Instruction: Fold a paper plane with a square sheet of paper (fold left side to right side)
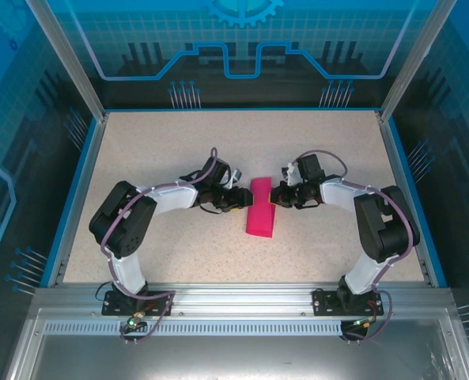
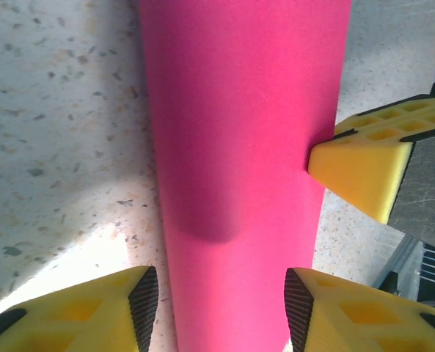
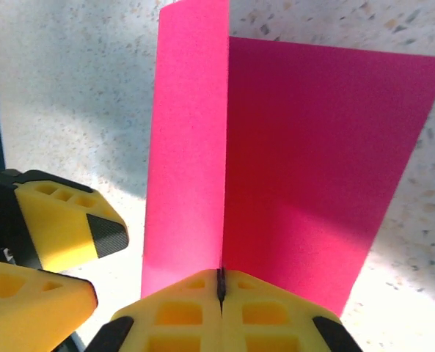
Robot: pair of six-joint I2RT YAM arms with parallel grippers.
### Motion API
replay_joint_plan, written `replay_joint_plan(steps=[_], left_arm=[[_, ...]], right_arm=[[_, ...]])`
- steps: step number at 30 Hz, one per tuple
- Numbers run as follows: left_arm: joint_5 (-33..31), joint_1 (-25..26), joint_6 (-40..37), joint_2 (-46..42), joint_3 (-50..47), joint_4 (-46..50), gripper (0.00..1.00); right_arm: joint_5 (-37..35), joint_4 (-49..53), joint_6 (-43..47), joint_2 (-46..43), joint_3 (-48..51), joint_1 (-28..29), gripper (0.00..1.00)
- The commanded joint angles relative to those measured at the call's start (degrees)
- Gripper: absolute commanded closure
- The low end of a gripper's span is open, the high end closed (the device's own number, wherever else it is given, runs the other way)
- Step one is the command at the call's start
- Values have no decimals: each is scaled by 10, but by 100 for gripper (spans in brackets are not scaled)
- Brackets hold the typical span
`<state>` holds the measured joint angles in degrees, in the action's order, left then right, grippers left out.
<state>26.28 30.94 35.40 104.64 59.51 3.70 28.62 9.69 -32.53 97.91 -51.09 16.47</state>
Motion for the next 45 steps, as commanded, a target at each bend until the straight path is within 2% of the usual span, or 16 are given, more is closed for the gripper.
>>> replay_joint_plan(steps=[1,7,15,18,23,26,29,35,45], left_arm=[[-19,9,-15,21,28,37,47],[-23,15,-16,51,53,47,45],[-52,27,-25,90,92,85,57],[-73,36,-40,102,110,115,59],[-96,47,-55,113,128,145,59],[-101,52,-59,119,135,155,59],[-109,56,-63,124,141,166,58],[-120,59,-57,133,153,181,58],[-144,59,-43,141,161,201,58]], right_arm=[[-26,37,16,14,-11,7,96],[-31,42,18,20,-15,13,95],[-48,43,30,13,-12,23,90],[-74,53,40,-11,-7,22,86],[-151,77,49,-74,11,16,64],[-188,86,49,-112,32,9,56],[-212,91,48,-142,46,1,52],[-220,100,48,-174,57,-10,47],[-206,96,46,-173,61,-10,46]])
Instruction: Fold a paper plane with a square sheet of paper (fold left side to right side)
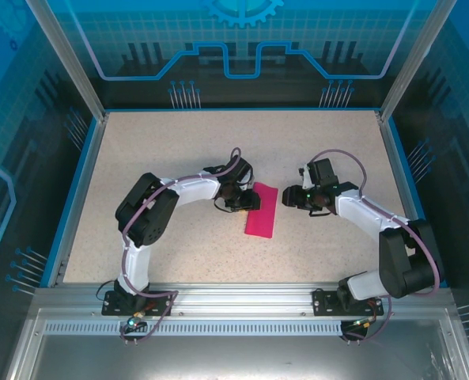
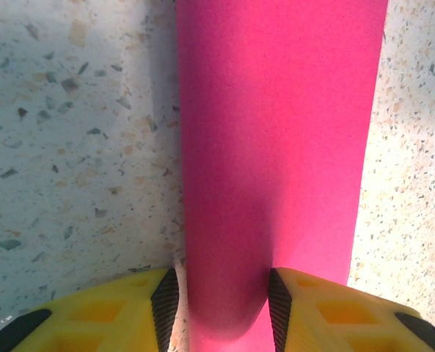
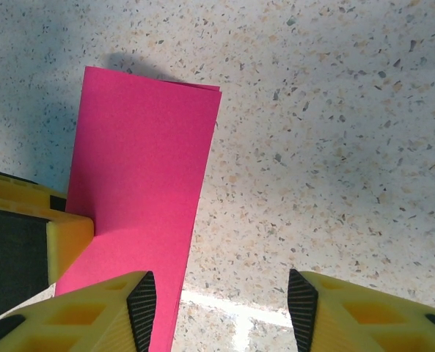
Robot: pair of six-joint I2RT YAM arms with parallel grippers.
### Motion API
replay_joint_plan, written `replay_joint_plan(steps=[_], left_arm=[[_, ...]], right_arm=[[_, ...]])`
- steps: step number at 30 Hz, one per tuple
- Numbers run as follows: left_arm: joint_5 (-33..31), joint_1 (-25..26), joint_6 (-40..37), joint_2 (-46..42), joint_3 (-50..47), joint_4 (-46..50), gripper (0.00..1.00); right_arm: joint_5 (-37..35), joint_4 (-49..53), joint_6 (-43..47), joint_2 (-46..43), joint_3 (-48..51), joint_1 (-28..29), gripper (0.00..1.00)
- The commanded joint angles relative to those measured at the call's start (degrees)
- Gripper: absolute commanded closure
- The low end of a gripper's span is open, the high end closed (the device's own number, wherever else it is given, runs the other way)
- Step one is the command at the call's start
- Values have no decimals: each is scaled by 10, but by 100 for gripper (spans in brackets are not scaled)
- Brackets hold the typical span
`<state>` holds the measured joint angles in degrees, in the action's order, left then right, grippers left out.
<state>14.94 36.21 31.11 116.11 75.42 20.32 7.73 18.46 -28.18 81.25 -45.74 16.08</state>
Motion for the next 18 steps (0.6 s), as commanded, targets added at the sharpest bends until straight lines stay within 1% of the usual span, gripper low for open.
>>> replay_joint_plan(steps=[1,7,18], left_arm=[[-32,6,0,27,2,35,58],[-32,6,4,30,3,35,58],[-31,6,12,39,10,39,58]], right_arm=[[6,8,2,-6,8,-5,46],[26,2,2,4,9,-5,46],[35,-4,-3,9,10,0,45]])
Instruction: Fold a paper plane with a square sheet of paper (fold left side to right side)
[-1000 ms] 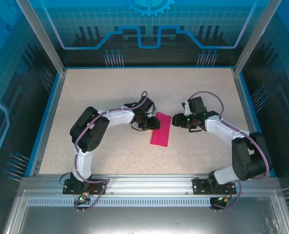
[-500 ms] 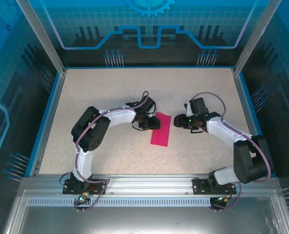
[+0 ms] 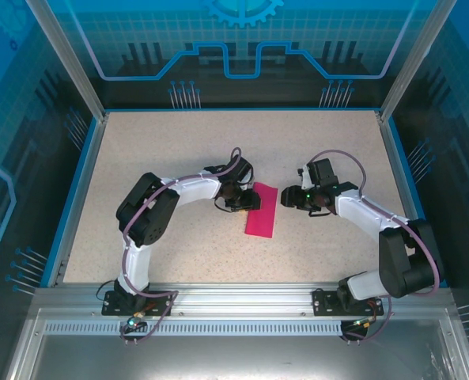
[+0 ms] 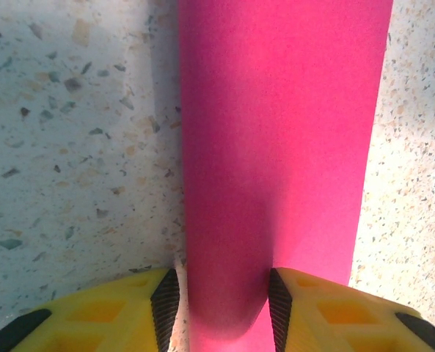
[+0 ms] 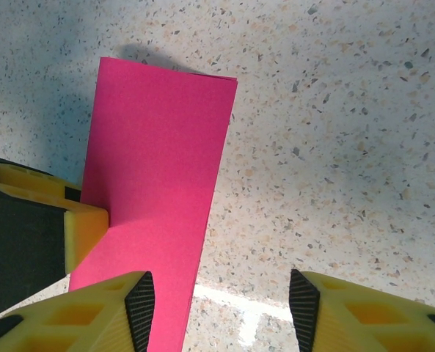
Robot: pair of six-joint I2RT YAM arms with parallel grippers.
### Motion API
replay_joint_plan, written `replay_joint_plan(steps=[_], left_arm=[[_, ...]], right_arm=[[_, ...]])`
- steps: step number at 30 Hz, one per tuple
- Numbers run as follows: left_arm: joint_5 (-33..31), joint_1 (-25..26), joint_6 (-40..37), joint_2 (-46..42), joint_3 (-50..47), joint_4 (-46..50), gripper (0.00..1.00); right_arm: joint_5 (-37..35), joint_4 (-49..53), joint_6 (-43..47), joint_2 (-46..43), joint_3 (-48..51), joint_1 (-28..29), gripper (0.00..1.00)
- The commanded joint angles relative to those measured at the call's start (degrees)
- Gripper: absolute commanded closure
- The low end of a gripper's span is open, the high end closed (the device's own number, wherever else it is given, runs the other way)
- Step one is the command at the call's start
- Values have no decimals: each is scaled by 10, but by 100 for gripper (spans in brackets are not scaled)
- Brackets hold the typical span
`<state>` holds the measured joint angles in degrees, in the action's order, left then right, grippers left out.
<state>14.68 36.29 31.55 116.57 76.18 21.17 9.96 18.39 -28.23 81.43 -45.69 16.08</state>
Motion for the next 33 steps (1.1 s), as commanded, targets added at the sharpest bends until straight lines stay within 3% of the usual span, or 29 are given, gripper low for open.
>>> replay_joint_plan(steps=[1,15,18,23,27,33], left_arm=[[-29,5,9,35,2,32,58],[-34,5,6,38,4,37,57],[-33,5,6,39,2,37,57],[-34,5,6,38,2,38,57],[-35,5,4,38,2,39,57],[-35,6,4,37,2,39,57]], right_arm=[[13,-3,-3,8,9,0,45],[45,-15,-5,37,2,13,46],[84,-43,-22,58,2,17,54],[130,-84,-52,116,-16,30,79],[121,-75,-51,150,-39,42,84],[94,-36,-41,178,-58,49,85]])
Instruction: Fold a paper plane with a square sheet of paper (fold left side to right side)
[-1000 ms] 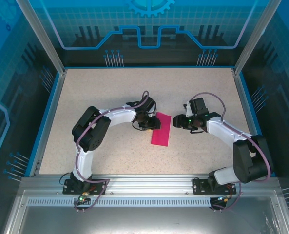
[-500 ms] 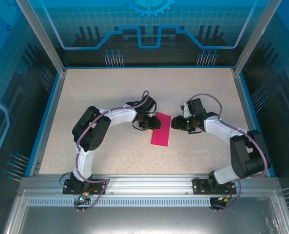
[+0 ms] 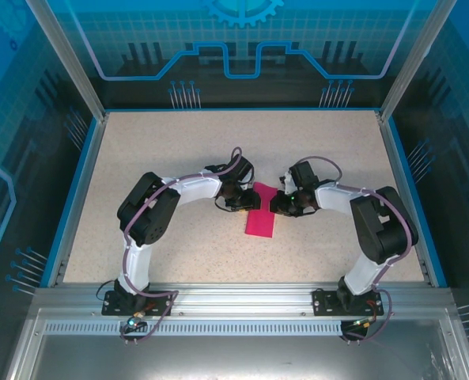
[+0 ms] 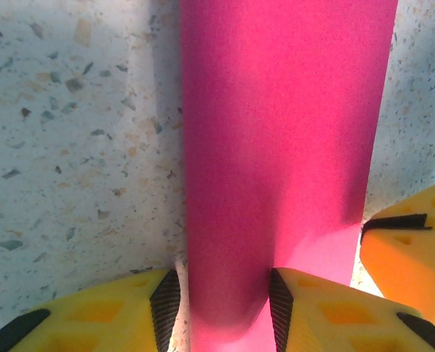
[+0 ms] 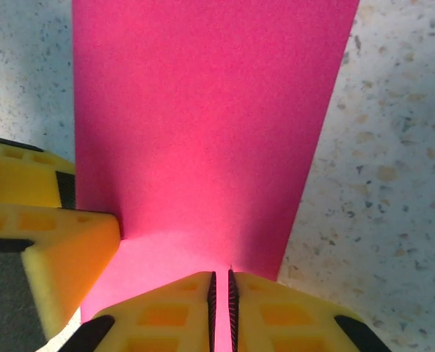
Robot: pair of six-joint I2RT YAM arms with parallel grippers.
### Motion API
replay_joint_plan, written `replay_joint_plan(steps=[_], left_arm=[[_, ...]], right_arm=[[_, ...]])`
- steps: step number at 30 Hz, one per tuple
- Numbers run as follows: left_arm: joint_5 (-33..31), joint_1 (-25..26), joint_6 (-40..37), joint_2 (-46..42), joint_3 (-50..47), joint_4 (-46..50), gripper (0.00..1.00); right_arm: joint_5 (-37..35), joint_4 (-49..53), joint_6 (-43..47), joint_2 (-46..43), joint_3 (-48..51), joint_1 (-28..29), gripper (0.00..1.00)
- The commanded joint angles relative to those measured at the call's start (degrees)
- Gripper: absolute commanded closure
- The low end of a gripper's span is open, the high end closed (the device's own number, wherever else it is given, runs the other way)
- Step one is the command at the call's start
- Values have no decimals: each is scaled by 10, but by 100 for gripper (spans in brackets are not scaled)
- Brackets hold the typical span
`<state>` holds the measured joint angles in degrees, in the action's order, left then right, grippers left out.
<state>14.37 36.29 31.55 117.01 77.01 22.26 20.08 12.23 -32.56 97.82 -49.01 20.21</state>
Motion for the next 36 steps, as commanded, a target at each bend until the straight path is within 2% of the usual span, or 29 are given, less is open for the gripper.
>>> replay_joint_plan(steps=[1,8,16,20,22,25,30,36], left_arm=[[-32,5,4,33,-6,28,57],[-32,5,-1,18,-5,30,57],[-57,3,-22,-64,-6,50,46],[-63,3,-31,-112,-14,48,44],[-43,3,-34,-126,-18,38,47],[26,4,-37,-123,-27,1,59],[118,4,-15,-73,-28,-66,71],[108,4,-25,-24,-13,-61,71]], right_arm=[[-13,33,4,18,-28,8,85],[-50,78,24,49,-37,18,85],[-62,90,30,66,-30,19,85],[-66,91,31,65,-29,19,85],[-67,93,32,64,-30,19,85],[-68,94,32,65,-31,20,85],[-69,97,33,65,-33,21,85],[-76,104,34,62,-36,24,85]])
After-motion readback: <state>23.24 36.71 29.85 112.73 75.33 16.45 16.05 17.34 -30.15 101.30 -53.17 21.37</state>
